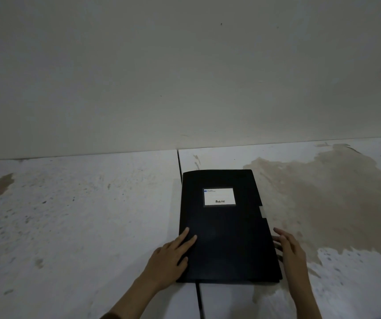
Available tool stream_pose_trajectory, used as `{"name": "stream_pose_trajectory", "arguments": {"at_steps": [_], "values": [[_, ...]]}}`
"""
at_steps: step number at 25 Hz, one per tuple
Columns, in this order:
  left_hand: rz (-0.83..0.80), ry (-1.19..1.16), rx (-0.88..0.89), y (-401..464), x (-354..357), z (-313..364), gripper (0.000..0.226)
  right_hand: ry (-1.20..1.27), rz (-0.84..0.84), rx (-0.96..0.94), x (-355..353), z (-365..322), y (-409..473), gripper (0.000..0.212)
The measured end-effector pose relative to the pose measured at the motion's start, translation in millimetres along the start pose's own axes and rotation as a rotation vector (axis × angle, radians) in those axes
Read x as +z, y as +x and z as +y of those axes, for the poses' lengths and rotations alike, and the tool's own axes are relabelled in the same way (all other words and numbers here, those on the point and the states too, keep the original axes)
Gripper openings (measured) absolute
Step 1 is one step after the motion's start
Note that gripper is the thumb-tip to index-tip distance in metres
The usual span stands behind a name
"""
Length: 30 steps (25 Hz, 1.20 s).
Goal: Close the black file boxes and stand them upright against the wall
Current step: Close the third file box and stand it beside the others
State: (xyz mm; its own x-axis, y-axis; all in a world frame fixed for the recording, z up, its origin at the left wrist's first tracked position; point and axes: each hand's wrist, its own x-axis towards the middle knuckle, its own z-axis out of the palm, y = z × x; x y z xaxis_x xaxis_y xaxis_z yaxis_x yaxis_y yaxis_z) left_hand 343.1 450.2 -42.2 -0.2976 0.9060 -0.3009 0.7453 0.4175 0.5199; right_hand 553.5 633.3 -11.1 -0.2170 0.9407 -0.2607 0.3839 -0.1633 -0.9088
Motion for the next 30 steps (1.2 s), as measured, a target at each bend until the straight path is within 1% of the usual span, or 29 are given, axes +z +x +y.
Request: {"name": "stream_pose_trajectory", "arguments": {"at_steps": [3,5,7,9,11,14,19,22,24,26,28,30], "values": [[0.012,0.002,-0.009,-3.0,0.5,4.3,0.057,-0.105,-0.088,-0.028,-0.1,11.7,1.1,0.024],[0.021,0.012,-0.011,-6.2,0.2,6.9,0.058,-0.181,-0.153,-0.026,4.7,17.9,0.0,0.031],[0.013,0.022,-0.010,-8.5,1.0,7.7,0.062,-0.222,-0.182,-0.034,8.6,25.3,-2.5,0.039],[-0.006,0.036,-0.004,-9.8,2.7,6.8,0.071,-0.241,-0.181,-0.075,9.7,30.5,-7.7,0.041],[-0.023,0.054,0.005,-10.0,3.8,4.4,0.087,-0.239,-0.164,-0.117,11.4,33.6,-12.6,0.042],[-0.036,0.061,0.002,-9.7,5.3,2.1,0.105,-0.214,-0.135,-0.097,16.0,31.6,-18.9,0.044],[0.022,-0.185,-0.038,-24.0,11.3,-10.0,0.110,-0.046,-0.171,0.101,31.5,9.9,-33.1,0.053],[0.080,-0.255,-0.077,-41.1,1.2,-35.4,0.109,-0.001,-0.277,0.250,54.2,-4.1,-43.1,0.055],[0.089,-0.296,-0.106,-56.9,-7.8,-57.3,0.109,-0.007,-0.326,0.302,78.0,-8.3,-50.1,0.053],[0.086,-0.358,-0.117,-74.3,-16.7,-76.9,0.110,0.005,-0.346,0.307,105.3,-13.7,-57.7,0.054],[0.052,-0.426,-0.147,-95.2,-26.9,-94.9,0.117,0.039,-0.348,0.271,134.7,-20.2,-67.2,0.054],[0.038,-0.493,-0.204,-116.2,-36.0,-111.5,0.119,0.050,-0.355,0.202,160.8,-27.5,-77.3,0.045]]}}
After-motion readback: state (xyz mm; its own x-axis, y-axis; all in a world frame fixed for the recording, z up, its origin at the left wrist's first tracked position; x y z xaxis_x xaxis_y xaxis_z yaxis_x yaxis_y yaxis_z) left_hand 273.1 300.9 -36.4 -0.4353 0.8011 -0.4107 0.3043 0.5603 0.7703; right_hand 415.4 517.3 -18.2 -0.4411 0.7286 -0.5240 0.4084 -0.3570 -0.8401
